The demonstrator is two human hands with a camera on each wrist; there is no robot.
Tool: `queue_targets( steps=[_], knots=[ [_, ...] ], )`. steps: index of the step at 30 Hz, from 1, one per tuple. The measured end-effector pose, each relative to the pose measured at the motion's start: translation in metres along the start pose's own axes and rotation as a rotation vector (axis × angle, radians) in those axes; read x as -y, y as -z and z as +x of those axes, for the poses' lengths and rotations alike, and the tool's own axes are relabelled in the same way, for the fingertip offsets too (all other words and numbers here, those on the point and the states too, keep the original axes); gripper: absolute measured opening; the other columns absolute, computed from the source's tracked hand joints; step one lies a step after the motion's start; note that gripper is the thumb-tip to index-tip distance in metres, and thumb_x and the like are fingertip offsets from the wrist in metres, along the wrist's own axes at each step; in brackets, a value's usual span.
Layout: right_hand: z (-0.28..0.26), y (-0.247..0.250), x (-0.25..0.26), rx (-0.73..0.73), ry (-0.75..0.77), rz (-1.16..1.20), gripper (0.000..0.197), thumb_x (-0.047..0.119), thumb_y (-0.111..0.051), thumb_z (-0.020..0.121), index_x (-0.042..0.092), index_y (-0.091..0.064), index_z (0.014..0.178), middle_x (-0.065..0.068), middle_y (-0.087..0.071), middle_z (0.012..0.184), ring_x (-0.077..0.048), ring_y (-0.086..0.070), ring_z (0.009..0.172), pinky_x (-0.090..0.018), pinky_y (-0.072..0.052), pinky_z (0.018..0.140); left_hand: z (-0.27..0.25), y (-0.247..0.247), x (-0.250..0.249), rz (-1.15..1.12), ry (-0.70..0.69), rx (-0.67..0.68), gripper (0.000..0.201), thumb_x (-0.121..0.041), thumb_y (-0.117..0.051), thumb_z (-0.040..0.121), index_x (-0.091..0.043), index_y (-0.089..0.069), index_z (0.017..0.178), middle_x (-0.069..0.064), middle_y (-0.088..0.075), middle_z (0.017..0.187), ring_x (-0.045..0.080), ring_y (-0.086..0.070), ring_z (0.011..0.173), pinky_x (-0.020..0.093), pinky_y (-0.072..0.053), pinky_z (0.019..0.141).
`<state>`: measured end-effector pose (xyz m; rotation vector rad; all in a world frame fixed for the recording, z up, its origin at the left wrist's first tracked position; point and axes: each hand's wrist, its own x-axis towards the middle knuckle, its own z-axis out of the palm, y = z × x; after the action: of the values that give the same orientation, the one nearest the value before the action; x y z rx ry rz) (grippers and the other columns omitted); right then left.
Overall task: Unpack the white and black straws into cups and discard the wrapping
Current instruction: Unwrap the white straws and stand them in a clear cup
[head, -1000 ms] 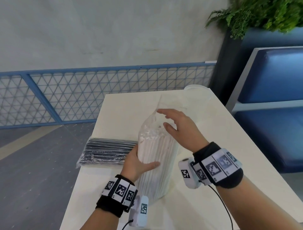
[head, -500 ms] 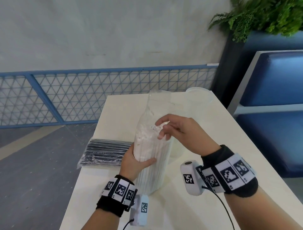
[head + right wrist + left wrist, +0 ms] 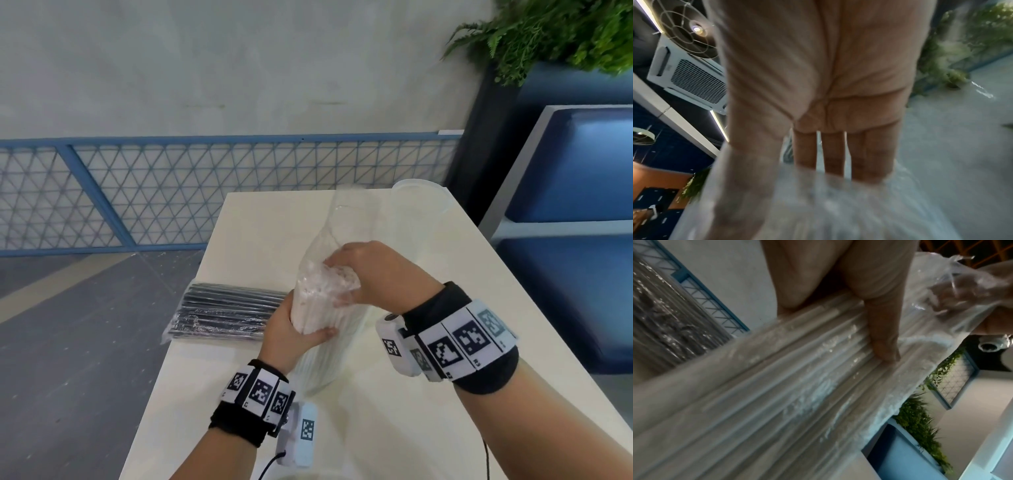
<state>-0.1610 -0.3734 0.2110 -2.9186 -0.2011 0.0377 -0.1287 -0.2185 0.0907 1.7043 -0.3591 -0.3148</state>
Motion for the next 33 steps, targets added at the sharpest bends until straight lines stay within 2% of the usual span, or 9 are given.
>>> queue_targets(
  steps=[3, 8, 13, 15, 19, 23, 27, 30, 33],
  knots=[
    [-0.003, -0.010, 0.002, 0.090, -0.039, -0.038, 0.072, 0.034, -0.075, 0.073, 0.022, -0.041, 0.136, -0.002, -0.046, 0.132, -0.020, -0.044, 0.120, -0.030, -0.040, 0.098, -0.001, 0.000, -0.002, 0.010, -0.013, 0.079, 0.069, -0.018, -0.090, 0.052, -0.037, -0.052, 0.106, -0.010, -0.064, 0.109, 0.005, -0.060, 0.104, 0.017, -0.048, 0.080],
    [-0.004, -0.014, -0.001, 0.010, 0.011, -0.066, 0.059, 0.029, -0.069, 0.081, 0.018, -0.044, 0.134, -0.004, -0.042, 0.136, -0.021, -0.042, 0.117, -0.022, -0.036, 0.087, 0.002, 0.001, -0.009, 0.036, -0.051, 0.158, 0.067, -0.015, -0.089, 0.054, -0.038, -0.053, 0.105, -0.017, -0.065, 0.104, -0.009, -0.060, 0.096, 0.009, -0.047, 0.078],
    [-0.004, -0.019, -0.001, 0.008, -0.018, -0.192, 0.056, 0.011, -0.052, 0.089, 0.023, -0.032, 0.140, 0.000, -0.046, 0.134, -0.024, -0.044, 0.111, -0.025, -0.040, 0.089, 0.006, 0.000, -0.009, 0.045, -0.025, 0.155, 0.067, -0.025, -0.091, 0.050, -0.038, -0.054, 0.104, -0.013, -0.067, 0.105, 0.004, -0.062, 0.102, 0.027, -0.049, 0.089],
    [-0.003, -0.022, -0.002, -0.018, -0.031, -0.178, 0.054, 0.006, -0.049, 0.088, 0.024, -0.037, 0.137, 0.001, -0.054, 0.126, -0.023, -0.048, 0.107, -0.030, -0.045, 0.090, 0.008, 0.000, -0.008, 0.035, -0.003, 0.141, 0.065, -0.030, -0.091, 0.046, -0.035, -0.057, 0.101, -0.010, -0.068, 0.102, 0.008, -0.064, 0.101, 0.032, -0.051, 0.089],
    [0.001, -0.025, -0.005, 0.020, -0.020, -0.160, 0.056, 0.012, -0.057, 0.086, 0.025, -0.038, 0.136, 0.000, -0.060, 0.122, -0.021, -0.058, 0.108, -0.032, -0.049, 0.088, 0.008, 0.000, -0.007, 0.047, 0.001, 0.135, 0.057, -0.012, -0.088, 0.055, -0.034, -0.056, 0.097, -0.009, -0.067, 0.099, 0.010, -0.063, 0.098, 0.029, -0.051, 0.087],
    [0.003, -0.024, -0.007, -0.069, -0.102, 0.008, 0.041, 0.010, -0.058, 0.084, 0.027, -0.057, 0.121, -0.001, -0.069, 0.104, -0.023, -0.063, 0.095, -0.035, -0.053, 0.077, 0.010, 0.002, -0.008, 0.018, 0.042, 0.132, 0.056, -0.022, -0.090, 0.051, -0.024, -0.061, 0.099, -0.001, -0.070, 0.098, 0.017, -0.066, 0.097, 0.033, -0.053, 0.086],
    [0.000, -0.012, -0.006, -0.175, -0.115, 0.230, 0.038, 0.024, -0.078, 0.072, 0.019, -0.069, 0.108, -0.004, -0.071, 0.106, -0.022, -0.064, 0.096, -0.024, -0.047, 0.082, 0.011, 0.004, -0.008, 0.019, 0.079, 0.119, 0.050, -0.018, -0.089, 0.054, -0.019, -0.062, 0.097, 0.002, -0.071, 0.096, 0.017, -0.067, 0.093, 0.033, -0.055, 0.083],
    [-0.005, 0.015, -0.006, -0.290, -0.120, 0.326, 0.039, 0.024, -0.080, 0.068, 0.017, -0.070, 0.105, -0.003, -0.071, 0.106, -0.015, -0.063, 0.094, -0.012, -0.038, 0.078, 0.010, 0.006, -0.005, 0.023, 0.099, 0.119, 0.042, -0.015, -0.087, 0.057, -0.024, -0.062, 0.090, -0.002, -0.071, 0.093, 0.015, -0.068, 0.091, 0.030, -0.055, 0.081],
    [-0.013, 0.037, -0.005, -0.403, -0.079, 0.356, 0.037, 0.023, -0.079, 0.070, 0.015, -0.070, 0.105, -0.002, -0.070, 0.105, -0.009, -0.059, 0.090, -0.010, -0.037, 0.081, 0.008, 0.007, -0.005, -0.010, 0.111, 0.121, 0.042, -0.012, -0.086, 0.058, -0.025, -0.062, 0.090, -0.006, -0.071, 0.092, 0.008, -0.067, 0.089, 0.020, -0.054, 0.073]
  ],
)
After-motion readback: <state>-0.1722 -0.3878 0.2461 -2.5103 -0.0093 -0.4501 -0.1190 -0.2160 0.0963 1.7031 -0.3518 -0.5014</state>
